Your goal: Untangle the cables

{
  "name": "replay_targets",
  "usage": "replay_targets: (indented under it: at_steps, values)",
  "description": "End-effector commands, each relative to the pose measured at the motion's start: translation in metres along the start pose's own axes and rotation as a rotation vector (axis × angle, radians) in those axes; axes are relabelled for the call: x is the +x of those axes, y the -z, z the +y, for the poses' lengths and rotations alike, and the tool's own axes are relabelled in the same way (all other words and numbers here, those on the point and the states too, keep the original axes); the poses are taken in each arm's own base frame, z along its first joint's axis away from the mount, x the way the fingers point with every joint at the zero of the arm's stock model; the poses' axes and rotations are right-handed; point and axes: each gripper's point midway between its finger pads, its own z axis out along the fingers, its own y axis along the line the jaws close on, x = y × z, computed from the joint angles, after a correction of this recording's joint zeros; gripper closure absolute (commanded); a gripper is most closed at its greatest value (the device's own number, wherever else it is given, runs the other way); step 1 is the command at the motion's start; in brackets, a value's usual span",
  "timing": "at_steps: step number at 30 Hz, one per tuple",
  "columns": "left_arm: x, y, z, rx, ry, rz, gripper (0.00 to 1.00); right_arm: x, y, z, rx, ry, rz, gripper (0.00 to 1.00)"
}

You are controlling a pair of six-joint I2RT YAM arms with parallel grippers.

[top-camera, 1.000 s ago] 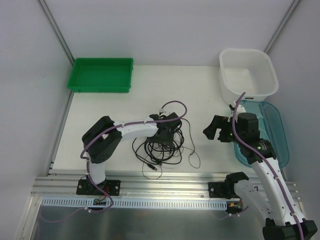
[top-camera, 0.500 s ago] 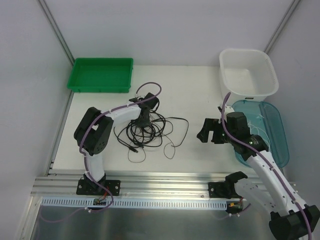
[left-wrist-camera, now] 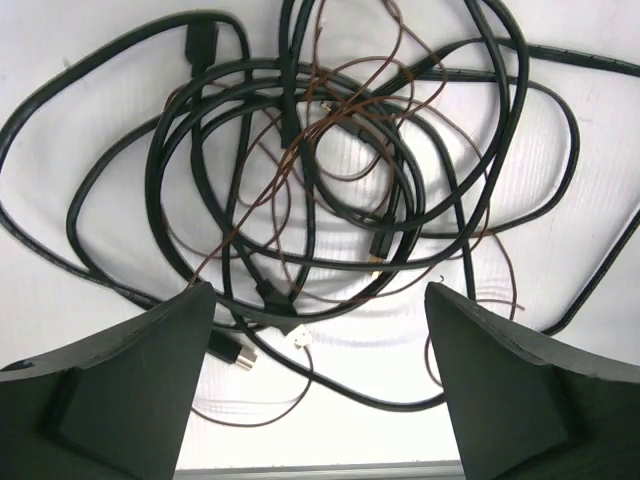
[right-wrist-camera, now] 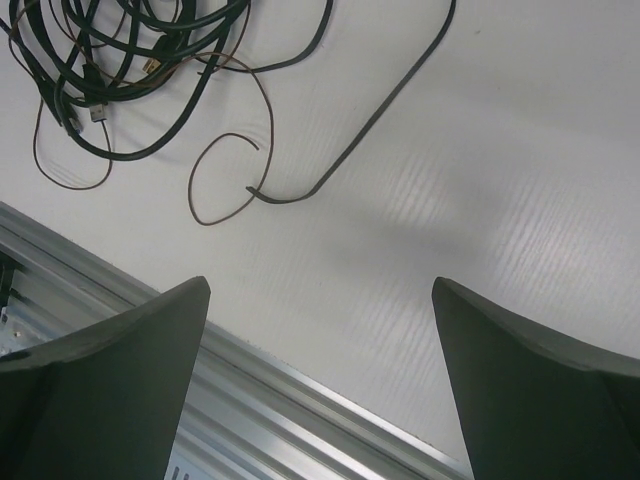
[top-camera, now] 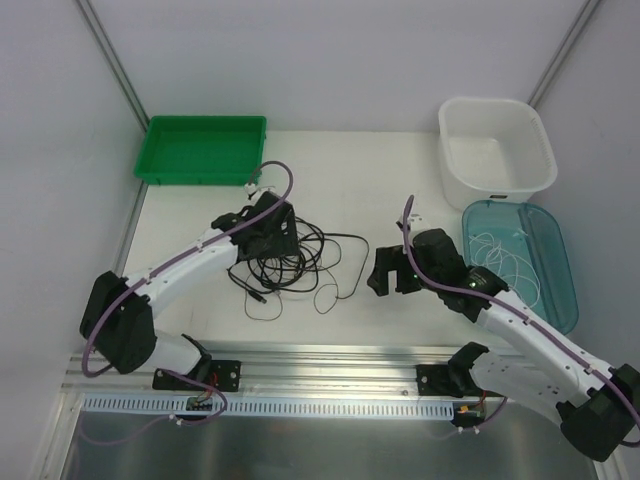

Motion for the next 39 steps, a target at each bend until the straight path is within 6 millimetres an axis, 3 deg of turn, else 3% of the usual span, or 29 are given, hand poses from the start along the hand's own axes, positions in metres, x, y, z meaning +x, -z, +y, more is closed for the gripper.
replay_targets:
  at_steps: [1, 6, 12, 18, 21, 22, 24, 28, 36, 39]
  values:
    - [0.027, 0.007, 0.015, 0.005, 0.056, 0.029, 0.15, -0.013, -0.011, 0.013, -0.026, -0.012, -0.07, 0.01]
    - [0.027, 0.003, 0.013, 0.025, 0.12, -0.001, 0.34, -0.015, -0.02, 0.02, -0.021, 0.008, -0.084, 0.01]
    - [0.02, -0.023, 0.007, -0.018, 0.16, -0.026, 0.47, -0.008, -0.025, 0.024, -0.013, 0.031, -0.068, 0.01]
    - [0.025, -0.053, 0.016, -0.134, 0.161, -0.017, 0.54, -0.004, -0.024, 0.024, -0.008, 0.037, -0.068, 0.01]
    - [0.03, -0.059, 0.016, -0.143, 0.166, -0.003, 0.64, -0.003, -0.025, 0.025, -0.011, 0.043, -0.066, 0.01]
    - [0.031, -0.058, 0.014, -0.138, 0.156, -0.001, 0.77, -0.003, -0.025, 0.024, -0.009, 0.043, -0.066, 0.01]
    - [0.03, -0.054, 0.012, -0.131, 0.134, -0.011, 0.9, -0.001, -0.027, 0.024, -0.005, 0.045, -0.059, 0.01]
    - [0.022, -0.035, 0.004, -0.08, 0.1, -0.057, 0.99, -0.001, -0.028, 0.026, -0.011, 0.047, -0.06, 0.01]
    - [-0.001, 0.014, -0.01, 0.048, 0.025, -0.111, 1.0, -0.002, -0.023, 0.024, 0.0, 0.049, -0.07, 0.01]
    - [-0.039, 0.055, -0.026, 0.134, -0.027, -0.192, 1.0, -0.003, -0.023, 0.023, 0.003, 0.048, -0.075, 0.01]
